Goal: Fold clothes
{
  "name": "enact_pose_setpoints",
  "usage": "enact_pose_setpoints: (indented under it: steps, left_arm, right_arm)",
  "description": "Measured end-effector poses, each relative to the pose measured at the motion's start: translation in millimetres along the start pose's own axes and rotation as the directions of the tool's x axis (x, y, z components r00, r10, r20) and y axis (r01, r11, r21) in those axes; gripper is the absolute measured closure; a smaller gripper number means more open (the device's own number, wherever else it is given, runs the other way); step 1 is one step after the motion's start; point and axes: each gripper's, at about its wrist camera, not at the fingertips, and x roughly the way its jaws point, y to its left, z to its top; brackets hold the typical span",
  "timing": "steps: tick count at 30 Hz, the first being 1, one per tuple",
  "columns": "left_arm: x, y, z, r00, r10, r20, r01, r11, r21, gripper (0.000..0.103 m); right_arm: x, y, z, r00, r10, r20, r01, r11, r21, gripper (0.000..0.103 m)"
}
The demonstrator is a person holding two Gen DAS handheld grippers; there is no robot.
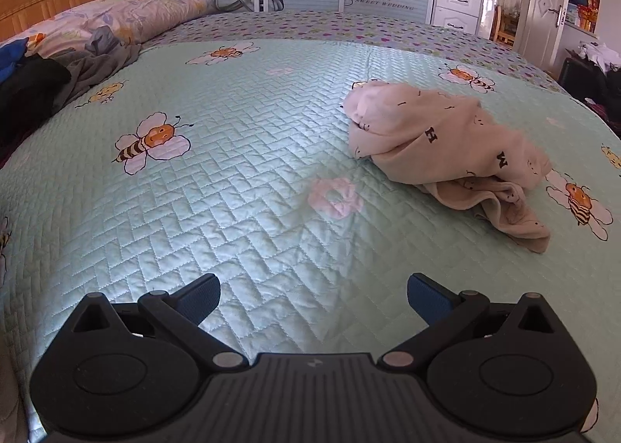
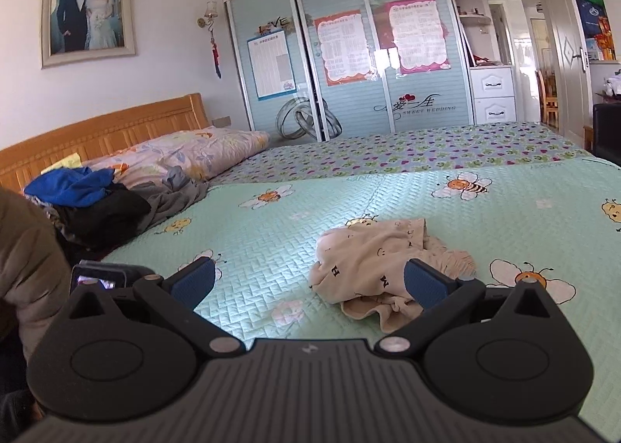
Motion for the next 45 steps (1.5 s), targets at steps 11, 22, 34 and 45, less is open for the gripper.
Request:
enact_pose_setpoints:
  steps: [11, 22, 34, 45]
  left_arm:
    - [-35, -11, -2, 0.999, -0.025, 0.023, 0.024, 0.999, 0.028, 0.001]
    - [-74, -21, -8, 0.998, -0.024, 0.067, 0.019, 0.997, 0.073, 0.001]
    - [-106, -28, -19, 0.996, -0.036, 0.087, 0.027, 0.994, 0.102, 0.001]
    - [-118, -24, -34, 0.997, -0.029, 0.072, 0.020, 0.993, 0.118, 0.001]
  right_arm:
    - [-30, 0, 14, 0.996, 0.009, 0.092, -0.007, 1.000, -0.022, 0.000]
    - [-41, -28, 18, 0.999, -0.001, 0.047, -0.004, 0.994, 0.108, 0.000]
    - [-86, -10, 1, 0.984, -0.036, 0.174, 0.041, 0.999, -0.021, 0.000]
    - [-50, -23, -25, 0.969, -0.231, -0.091, 0.232, 0.973, 0.000, 0.000]
